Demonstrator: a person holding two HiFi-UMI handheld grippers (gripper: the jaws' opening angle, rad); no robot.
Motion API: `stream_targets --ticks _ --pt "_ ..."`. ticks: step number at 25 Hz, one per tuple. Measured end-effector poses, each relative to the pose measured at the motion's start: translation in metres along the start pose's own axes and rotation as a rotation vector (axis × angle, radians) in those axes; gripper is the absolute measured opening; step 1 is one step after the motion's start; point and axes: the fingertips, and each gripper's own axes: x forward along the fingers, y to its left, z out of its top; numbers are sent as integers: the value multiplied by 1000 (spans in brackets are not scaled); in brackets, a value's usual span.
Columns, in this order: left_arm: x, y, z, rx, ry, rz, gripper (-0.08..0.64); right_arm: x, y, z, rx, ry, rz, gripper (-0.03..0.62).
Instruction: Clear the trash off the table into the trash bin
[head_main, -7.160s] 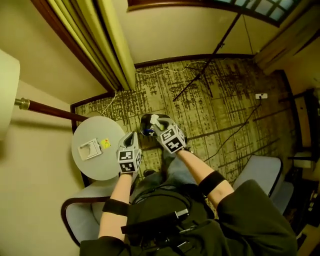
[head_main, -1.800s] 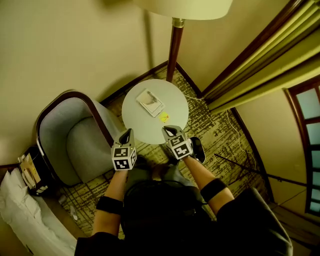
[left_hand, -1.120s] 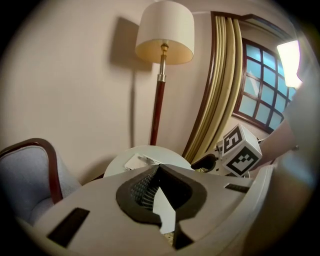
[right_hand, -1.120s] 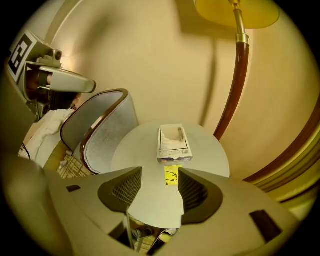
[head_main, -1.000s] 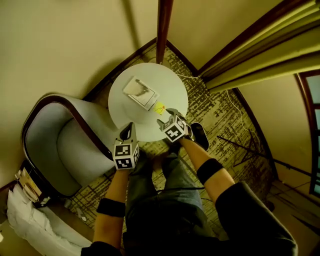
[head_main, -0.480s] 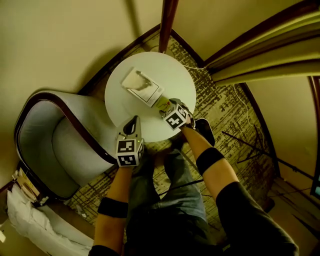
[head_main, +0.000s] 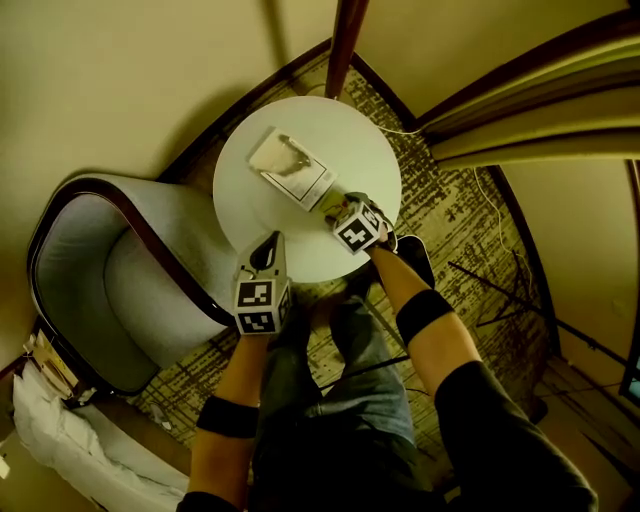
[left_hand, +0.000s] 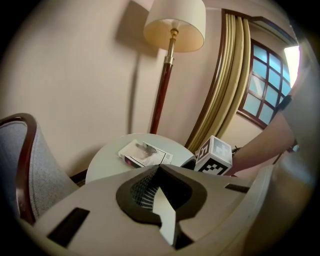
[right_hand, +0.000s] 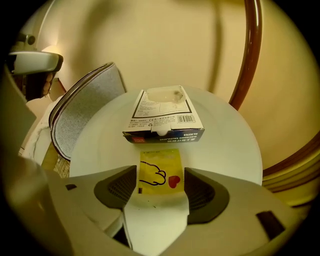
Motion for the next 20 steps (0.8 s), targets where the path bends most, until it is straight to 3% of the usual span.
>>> stream_targets --ticks 7,11,20 --pt "-3 2 -4 -8 5 3 0 -3 2 2 -6 9 -18 239" --pt "-1 7 -8 -11 5 14 0 -5 6 4 -1 3 -8 72" --pt "-7 13 -6 -4 -7 34 0 -19 15 4 33 -13 -4 52"
